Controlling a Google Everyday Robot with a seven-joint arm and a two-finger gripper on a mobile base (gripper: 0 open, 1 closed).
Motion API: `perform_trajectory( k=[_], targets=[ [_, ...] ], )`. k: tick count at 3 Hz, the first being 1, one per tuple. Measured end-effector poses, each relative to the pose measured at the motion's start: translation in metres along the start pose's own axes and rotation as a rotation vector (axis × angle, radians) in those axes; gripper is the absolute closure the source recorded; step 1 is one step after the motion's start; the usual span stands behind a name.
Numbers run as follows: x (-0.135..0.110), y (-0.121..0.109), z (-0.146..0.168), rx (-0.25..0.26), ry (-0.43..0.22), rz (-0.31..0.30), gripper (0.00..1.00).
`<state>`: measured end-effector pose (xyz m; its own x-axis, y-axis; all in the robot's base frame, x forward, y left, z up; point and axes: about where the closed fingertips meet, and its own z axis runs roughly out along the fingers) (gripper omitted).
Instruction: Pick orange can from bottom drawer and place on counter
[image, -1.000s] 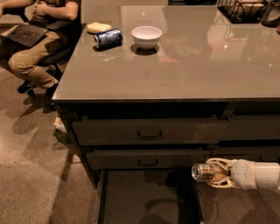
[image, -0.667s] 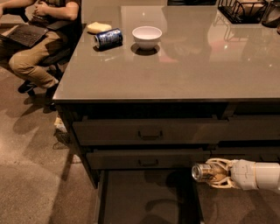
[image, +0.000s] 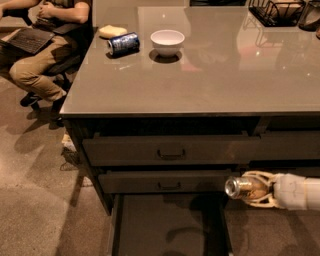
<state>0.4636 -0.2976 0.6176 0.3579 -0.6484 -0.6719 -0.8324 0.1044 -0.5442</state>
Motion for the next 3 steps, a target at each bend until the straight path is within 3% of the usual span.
perform_trajectory(
  k=[1, 3],
  targets=[
    [-0.057, -0.056, -0.046, 0.022, -0.004, -0.078, 1.00],
    [-0.121, -0.149, -0.060, -0.027, 0.012, -0.160, 1.00]
  ],
)
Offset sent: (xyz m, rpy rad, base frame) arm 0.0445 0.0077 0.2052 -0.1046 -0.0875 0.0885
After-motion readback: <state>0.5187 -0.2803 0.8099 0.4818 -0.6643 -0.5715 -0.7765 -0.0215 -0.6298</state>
